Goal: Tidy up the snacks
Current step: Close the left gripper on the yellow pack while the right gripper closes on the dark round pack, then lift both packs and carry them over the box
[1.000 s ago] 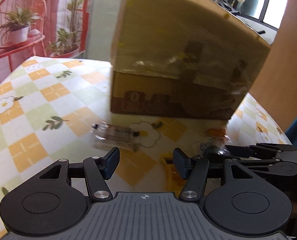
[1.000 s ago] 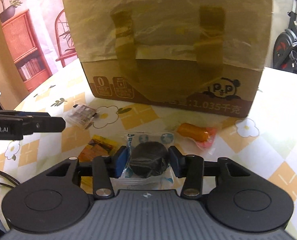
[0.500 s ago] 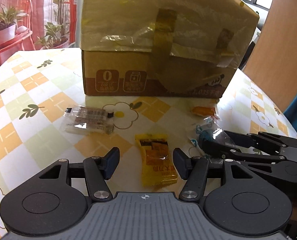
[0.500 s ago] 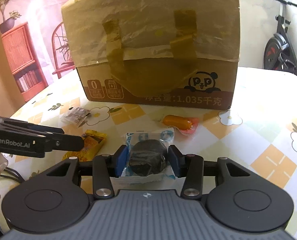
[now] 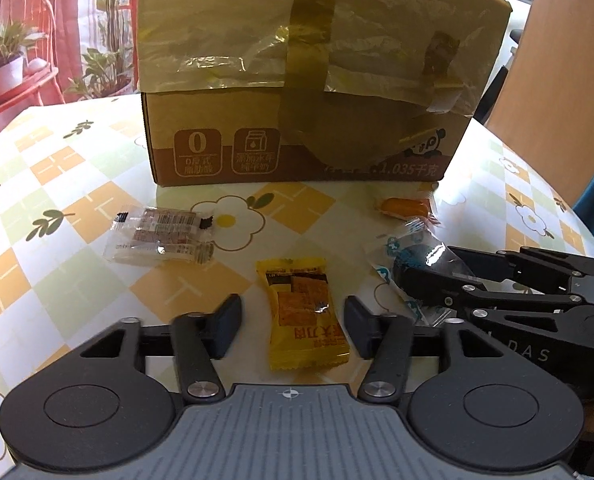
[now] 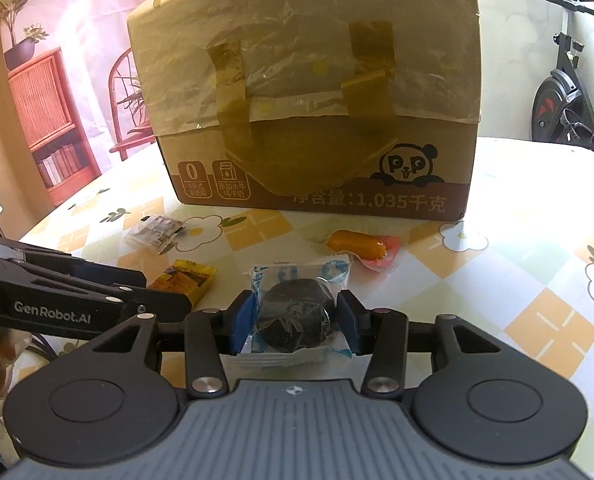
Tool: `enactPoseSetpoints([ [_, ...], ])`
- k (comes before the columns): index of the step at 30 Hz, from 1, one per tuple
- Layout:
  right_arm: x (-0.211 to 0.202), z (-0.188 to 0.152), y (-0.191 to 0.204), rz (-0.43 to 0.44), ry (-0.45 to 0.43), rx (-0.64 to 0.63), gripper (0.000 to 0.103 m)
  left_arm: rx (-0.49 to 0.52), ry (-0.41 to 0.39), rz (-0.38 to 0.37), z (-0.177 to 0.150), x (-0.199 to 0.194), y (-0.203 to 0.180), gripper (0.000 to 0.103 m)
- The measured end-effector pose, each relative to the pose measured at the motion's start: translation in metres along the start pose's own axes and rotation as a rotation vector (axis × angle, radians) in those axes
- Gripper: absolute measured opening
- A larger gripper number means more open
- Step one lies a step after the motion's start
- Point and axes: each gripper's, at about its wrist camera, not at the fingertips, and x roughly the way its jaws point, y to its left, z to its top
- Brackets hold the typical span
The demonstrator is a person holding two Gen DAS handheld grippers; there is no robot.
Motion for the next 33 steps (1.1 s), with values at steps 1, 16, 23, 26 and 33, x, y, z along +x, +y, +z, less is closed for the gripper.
enactPoseSetpoints([
  [1, 0.000, 0.000, 0.000, 0.001, 0.000, 0.000, 0.048, 0.006, -0.001, -0.004, 0.000, 0.000, 0.000, 0.036],
  [16, 0.000, 0.000, -0.001, 0.007, 0.003, 0.011, 0.050, -0.021, -0.018, -0.003, -0.005, -0.004, 0.006, 0.033],
  [23, 0.002, 0.000, -0.005, 0.014, 0.011, 0.030, 0.051, -0.017, -0.021, -0.005, -0.006, -0.004, 0.006, 0.033],
  [26, 0.002, 0.000, -0.007, 0.021, 0.013, 0.042, 0.052, -0.018, -0.021, -0.006, -0.006, -0.004, 0.006, 0.033],
  [33, -0.001, 0.000, -0.009, 0.040, 0.004, 0.050, 0.048, -0.051, -0.025, -0.026, -0.005, -0.010, 0.013, 0.031],
])
